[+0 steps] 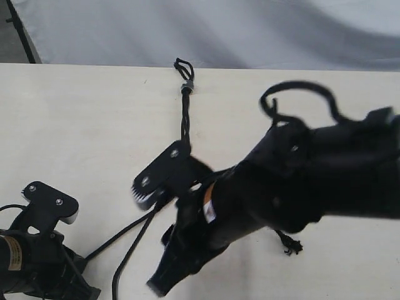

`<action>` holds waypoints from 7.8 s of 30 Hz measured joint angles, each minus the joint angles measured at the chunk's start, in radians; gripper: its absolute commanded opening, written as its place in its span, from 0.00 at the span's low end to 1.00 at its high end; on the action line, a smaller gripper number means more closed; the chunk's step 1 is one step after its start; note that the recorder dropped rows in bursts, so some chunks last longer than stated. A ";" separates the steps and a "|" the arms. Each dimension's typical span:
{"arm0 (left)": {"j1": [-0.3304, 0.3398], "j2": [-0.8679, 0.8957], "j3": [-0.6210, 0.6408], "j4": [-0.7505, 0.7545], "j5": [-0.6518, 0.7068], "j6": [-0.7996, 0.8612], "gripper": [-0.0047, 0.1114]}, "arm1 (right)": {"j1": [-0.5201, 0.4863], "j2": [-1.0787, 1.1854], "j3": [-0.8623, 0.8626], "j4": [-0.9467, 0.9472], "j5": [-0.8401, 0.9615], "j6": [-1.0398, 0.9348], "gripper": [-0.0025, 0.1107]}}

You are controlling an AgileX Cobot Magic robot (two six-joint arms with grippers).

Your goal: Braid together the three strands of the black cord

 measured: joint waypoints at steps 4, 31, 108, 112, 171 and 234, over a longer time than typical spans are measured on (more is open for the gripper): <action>0.000 0.000 0.000 0.000 0.000 0.000 0.04 | 0.121 0.078 0.000 0.018 -0.106 0.039 0.53; 0.000 0.000 0.000 0.000 0.000 0.000 0.04 | 0.244 0.210 -0.002 0.036 -0.203 0.088 0.02; 0.000 0.000 0.000 0.000 0.000 0.000 0.04 | -0.308 -0.047 -0.004 -0.004 -0.066 -0.329 0.02; 0.000 0.000 0.000 0.000 0.000 0.000 0.04 | -0.440 -0.028 -0.004 -0.012 -0.082 -0.331 0.02; -0.002 -0.145 -0.095 0.004 0.192 -0.048 0.50 | -0.576 0.205 -0.036 0.015 0.005 -0.266 0.68; -0.316 0.746 -1.336 0.069 1.186 -0.106 0.31 | -0.857 -0.126 -0.071 -0.027 -0.127 -0.189 0.68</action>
